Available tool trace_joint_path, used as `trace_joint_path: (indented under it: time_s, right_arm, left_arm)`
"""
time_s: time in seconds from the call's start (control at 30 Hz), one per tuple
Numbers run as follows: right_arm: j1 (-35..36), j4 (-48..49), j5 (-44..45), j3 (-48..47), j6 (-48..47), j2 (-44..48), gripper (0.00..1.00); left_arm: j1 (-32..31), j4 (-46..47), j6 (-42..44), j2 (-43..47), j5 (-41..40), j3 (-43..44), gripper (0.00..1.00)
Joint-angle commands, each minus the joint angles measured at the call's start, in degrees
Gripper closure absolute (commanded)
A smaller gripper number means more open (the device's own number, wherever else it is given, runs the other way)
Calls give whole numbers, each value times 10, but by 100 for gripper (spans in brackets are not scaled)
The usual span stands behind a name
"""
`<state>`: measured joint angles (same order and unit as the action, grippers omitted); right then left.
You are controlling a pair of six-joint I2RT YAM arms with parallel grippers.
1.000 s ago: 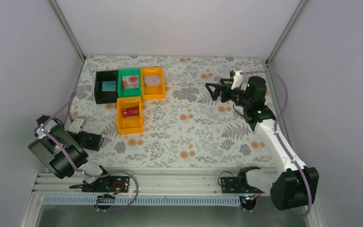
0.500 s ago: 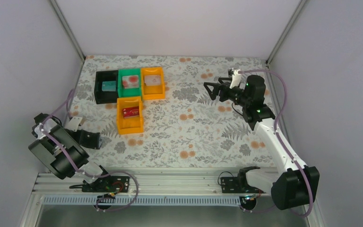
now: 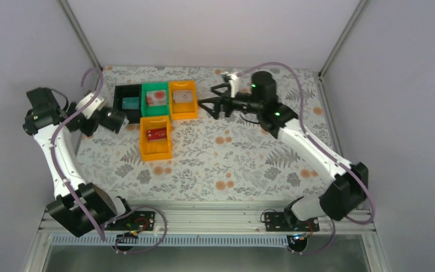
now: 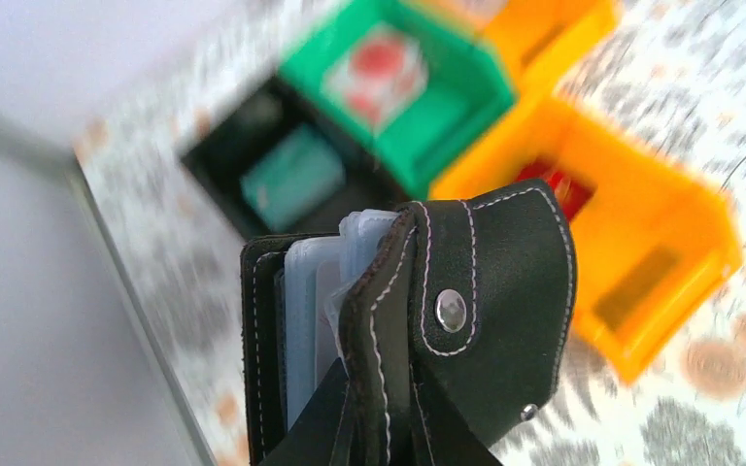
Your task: Take the credit cards out of the card holder
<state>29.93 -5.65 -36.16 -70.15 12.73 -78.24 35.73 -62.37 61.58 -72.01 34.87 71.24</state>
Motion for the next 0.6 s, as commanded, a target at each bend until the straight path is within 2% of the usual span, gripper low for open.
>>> trace_joint_path:
  time_s: [0.0, 0.13, 0.3, 0.5, 0.57]
  right_arm:
    - [105, -29, 18, -112, -20, -88, 1]
    - [175, -75, 2, -251, -51, -204, 1]
    - [216, -158, -63, -404, -95, -316, 1]
    - [218, -190, -54, -445, -112, -349, 2]
    - [218, -196, -57, -443, -119, -351, 10]
  left_arm:
    - [-65, -71, 48, 23, 140, 111, 97]
    - [-113, -92, 67, 23, 207, 177, 97]
    - [-173, -86, 60, 15, 198, 212, 97]
    - [-237, -86, 73, 15, 158, 205, 97]
    - [-250, -86, 73, 14, 149, 201, 97]
